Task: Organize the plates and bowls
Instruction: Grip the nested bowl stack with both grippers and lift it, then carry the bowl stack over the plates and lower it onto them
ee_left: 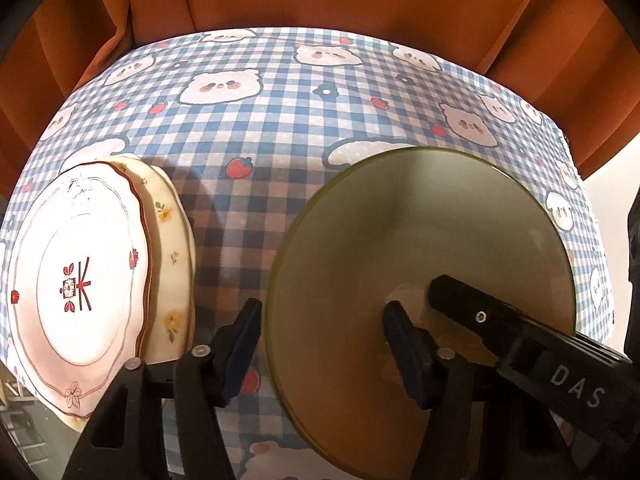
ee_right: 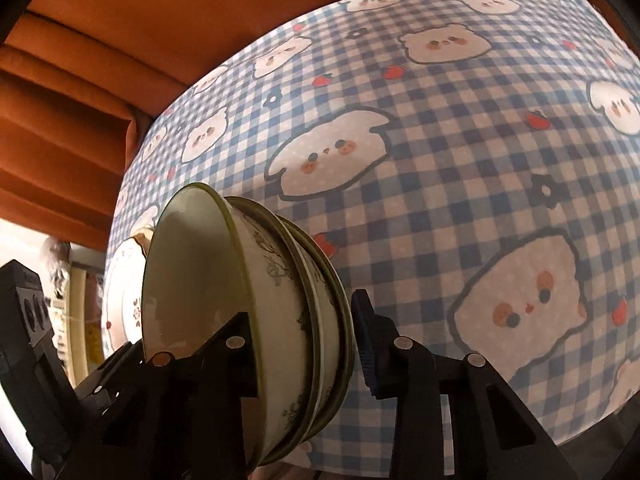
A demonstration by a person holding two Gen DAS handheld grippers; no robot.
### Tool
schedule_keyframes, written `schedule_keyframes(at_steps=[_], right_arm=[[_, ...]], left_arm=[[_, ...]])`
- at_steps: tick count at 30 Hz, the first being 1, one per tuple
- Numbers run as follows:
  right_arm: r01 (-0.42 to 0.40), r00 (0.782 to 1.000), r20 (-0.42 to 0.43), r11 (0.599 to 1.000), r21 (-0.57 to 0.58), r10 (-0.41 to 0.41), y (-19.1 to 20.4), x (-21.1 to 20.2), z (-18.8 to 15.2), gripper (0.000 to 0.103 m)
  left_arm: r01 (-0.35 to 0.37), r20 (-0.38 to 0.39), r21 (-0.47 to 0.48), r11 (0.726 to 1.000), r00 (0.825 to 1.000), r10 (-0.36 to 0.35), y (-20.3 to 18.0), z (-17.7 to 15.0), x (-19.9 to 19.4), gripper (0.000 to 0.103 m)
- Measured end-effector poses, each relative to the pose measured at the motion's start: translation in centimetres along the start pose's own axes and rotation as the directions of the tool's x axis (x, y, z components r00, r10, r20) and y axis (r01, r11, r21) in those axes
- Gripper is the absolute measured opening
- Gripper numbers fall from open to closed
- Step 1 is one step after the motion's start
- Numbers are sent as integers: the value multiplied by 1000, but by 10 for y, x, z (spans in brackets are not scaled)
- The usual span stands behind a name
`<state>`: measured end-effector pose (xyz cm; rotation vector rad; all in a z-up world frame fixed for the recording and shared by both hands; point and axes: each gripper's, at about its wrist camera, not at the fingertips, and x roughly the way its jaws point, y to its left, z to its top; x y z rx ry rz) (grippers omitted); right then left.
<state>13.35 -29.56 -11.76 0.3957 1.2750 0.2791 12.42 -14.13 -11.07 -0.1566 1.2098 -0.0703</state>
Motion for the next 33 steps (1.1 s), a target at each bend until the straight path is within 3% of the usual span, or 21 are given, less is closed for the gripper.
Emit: schedule_keyframes(at_steps=[2, 7, 15, 33], right_arm=[[1, 1000, -4, 1000, -13, -1, 1, 0, 1, 36], [35, 999, -5, 996, -83, -36, 9, -2, 1, 35], [20, 999, -31, 996, -82, -22, 9, -6, 2, 35], [34, 998, 49, 995, -96, -29, 52, -47, -3, 35]], left_arm=[[-1, 3, 13, 1000, 1000, 1, -5, -1, -2, 48], [-15, 8, -4, 1000, 1000, 15, -7, -4, -6, 48], [-28, 33, -24, 999, 999, 28, -8, -9, -15, 48], [-19, 73, 18, 1000, 997, 17, 12, -2, -66, 48]])
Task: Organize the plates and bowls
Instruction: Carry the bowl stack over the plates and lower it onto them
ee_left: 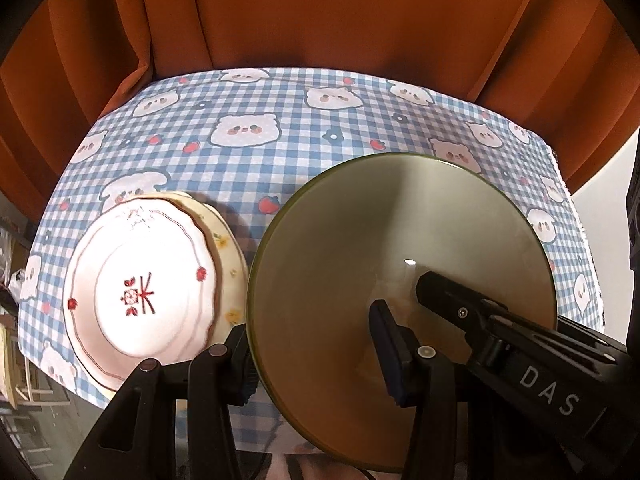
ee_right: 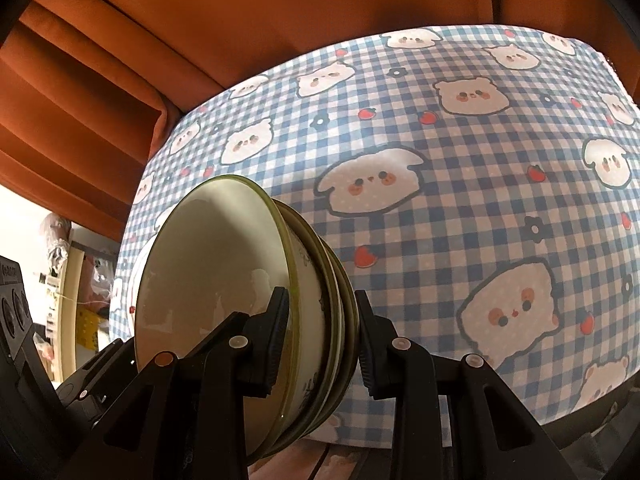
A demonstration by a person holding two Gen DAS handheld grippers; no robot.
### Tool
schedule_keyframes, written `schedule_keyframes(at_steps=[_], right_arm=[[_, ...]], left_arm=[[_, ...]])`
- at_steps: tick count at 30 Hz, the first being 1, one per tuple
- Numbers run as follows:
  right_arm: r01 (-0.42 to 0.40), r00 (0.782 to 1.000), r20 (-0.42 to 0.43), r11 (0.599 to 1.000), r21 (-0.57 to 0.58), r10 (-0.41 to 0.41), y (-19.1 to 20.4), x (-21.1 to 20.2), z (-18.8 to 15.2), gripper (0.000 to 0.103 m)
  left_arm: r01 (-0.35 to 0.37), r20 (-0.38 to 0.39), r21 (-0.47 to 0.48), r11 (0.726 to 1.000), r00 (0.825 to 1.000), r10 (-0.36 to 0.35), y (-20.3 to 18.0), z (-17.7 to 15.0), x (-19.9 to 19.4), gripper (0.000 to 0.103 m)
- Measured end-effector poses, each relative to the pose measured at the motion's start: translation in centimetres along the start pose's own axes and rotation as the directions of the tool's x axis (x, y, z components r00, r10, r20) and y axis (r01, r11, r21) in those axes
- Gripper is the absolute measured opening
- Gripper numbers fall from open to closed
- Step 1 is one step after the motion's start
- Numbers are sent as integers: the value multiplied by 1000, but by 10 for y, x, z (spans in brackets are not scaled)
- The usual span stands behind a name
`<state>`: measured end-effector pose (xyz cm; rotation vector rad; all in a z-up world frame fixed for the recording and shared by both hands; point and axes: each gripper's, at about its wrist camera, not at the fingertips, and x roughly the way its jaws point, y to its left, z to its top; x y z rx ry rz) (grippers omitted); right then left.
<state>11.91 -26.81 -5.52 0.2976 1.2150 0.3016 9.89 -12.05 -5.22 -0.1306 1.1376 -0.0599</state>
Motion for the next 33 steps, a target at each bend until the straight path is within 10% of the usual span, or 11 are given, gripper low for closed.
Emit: schedule_keyframes(at_steps=[33], right_arm=[[68, 996, 47, 997, 48, -70, 169, 52, -23, 35]], left_arm=[[79, 9, 48, 996, 997, -79, 178, 9, -29, 48]])
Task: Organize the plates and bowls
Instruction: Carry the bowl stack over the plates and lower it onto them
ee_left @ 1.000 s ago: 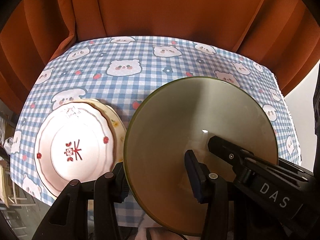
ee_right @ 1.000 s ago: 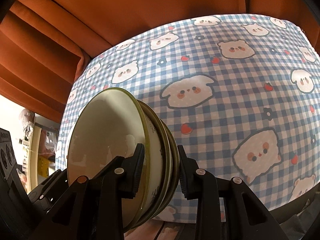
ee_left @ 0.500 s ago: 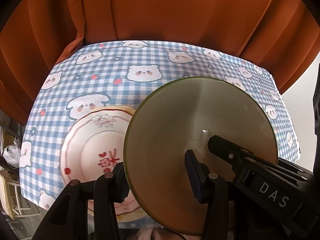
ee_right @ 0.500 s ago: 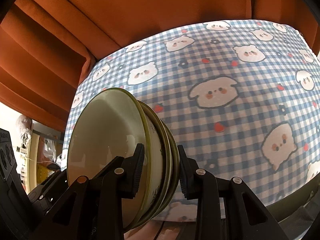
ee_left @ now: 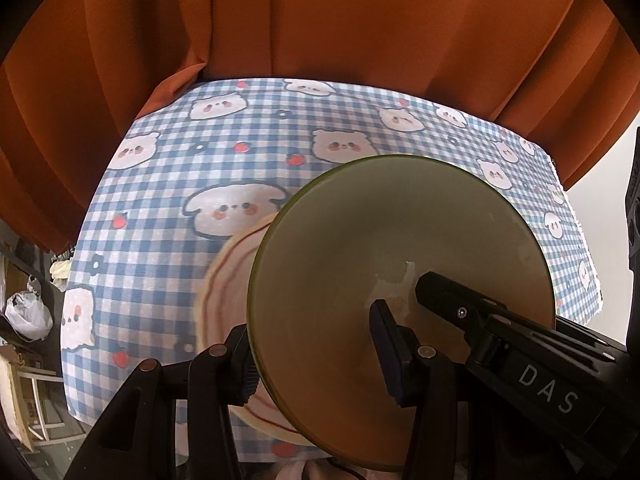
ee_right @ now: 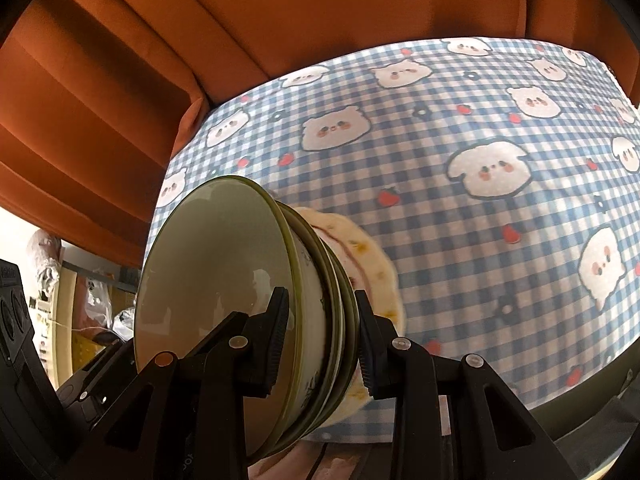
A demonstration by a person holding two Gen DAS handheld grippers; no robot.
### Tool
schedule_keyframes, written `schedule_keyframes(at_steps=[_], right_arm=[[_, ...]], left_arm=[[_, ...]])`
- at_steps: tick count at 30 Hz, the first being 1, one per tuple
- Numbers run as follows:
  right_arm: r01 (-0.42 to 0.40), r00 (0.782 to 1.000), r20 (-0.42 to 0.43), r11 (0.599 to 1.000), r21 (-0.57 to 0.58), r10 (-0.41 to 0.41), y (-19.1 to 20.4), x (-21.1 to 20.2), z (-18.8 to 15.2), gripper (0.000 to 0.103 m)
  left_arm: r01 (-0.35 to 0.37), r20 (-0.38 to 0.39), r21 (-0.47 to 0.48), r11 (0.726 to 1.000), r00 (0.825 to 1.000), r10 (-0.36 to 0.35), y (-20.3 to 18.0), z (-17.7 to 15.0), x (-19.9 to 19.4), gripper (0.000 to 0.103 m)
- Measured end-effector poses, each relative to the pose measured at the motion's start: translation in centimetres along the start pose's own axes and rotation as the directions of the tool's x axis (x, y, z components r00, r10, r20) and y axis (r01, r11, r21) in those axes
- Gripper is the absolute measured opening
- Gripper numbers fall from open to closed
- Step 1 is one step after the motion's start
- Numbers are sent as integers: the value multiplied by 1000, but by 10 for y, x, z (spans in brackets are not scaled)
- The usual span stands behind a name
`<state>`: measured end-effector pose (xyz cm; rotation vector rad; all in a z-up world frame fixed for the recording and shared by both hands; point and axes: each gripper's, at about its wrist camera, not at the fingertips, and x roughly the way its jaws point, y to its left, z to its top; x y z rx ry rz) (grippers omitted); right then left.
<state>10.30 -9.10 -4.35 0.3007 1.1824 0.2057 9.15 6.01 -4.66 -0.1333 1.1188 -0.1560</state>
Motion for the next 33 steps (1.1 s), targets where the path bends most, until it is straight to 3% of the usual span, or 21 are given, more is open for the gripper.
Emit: schedule_keyframes(at_steps=[14, 26, 33], right_arm=[[57, 996, -72, 998, 14, -55, 35, 41, -10, 35], [114, 992, -65, 993, 35, -112, 37, 47, -4, 34], [124, 990, -72, 989, 78, -119, 21, 47, -9, 35]], left_arm=[[42, -89, -31, 999, 995, -45, 44, -5, 25, 48], [77, -94, 21, 997, 993, -74, 38, 4, 34, 48], [52, -72, 84, 995, 996, -46, 26, 2, 35, 48]])
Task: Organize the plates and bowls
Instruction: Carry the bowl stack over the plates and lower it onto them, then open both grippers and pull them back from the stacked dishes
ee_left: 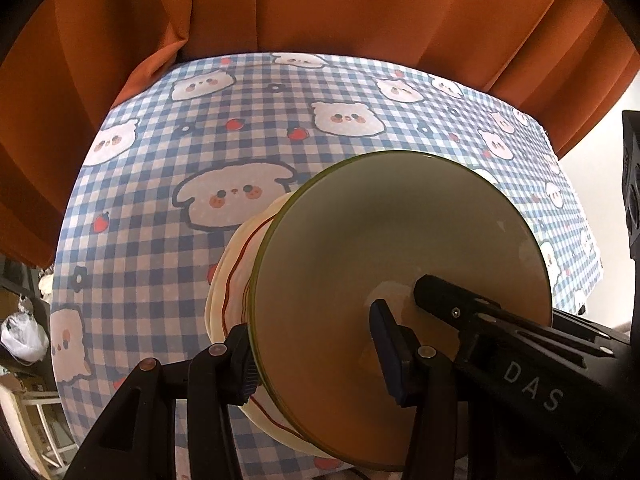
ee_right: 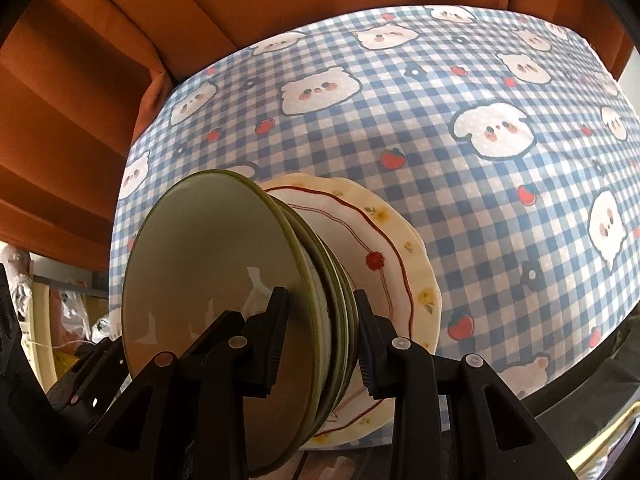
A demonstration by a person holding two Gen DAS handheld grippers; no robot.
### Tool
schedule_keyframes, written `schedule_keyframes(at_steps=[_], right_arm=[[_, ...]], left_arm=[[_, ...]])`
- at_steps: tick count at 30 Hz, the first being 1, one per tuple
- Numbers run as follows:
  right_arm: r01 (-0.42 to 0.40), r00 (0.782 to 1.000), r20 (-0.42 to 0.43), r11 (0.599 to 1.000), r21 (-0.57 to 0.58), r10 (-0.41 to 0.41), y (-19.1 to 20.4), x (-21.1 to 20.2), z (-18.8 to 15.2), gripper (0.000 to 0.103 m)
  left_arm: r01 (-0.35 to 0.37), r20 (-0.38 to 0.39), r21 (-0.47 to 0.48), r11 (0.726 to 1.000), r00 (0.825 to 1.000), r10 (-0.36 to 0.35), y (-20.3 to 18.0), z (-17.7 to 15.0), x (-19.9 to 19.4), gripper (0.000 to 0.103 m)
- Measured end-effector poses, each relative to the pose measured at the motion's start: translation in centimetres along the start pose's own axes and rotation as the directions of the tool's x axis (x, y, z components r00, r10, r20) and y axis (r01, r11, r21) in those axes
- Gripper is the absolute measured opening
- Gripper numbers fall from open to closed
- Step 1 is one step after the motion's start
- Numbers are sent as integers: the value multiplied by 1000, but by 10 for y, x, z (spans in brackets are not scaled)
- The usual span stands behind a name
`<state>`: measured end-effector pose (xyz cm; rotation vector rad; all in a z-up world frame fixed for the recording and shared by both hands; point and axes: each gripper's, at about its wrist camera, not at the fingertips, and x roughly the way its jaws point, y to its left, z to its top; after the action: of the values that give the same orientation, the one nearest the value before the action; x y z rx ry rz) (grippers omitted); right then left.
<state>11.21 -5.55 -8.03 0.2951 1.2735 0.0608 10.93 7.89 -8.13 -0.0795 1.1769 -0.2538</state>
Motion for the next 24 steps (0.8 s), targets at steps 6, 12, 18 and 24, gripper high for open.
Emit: schedule_keyframes(at_steps=[6, 12, 18, 24], right_arm=[[-14, 1000, 23, 1000, -22, 15, 0, -2, -3, 35], [-32, 999, 34, 997, -65, 34, 0, -4, -6, 36], [-64, 993, 92, 986, -155, 79, -3, -20, -3, 44], [-98, 965, 217, 971, -218, 146, -20, -60, -1, 68]], left_arm=[[-14, 17, -12, 1000, 1000, 15, -1, -5, 0, 49], [-56, 20, -71, 996, 998, 58, 0, -12, -1, 62], [-128, 130, -94, 987, 982, 139, -11, -14, -23, 69], [-159, 313, -135, 978, 930, 194, -32, -24, -63, 86]])
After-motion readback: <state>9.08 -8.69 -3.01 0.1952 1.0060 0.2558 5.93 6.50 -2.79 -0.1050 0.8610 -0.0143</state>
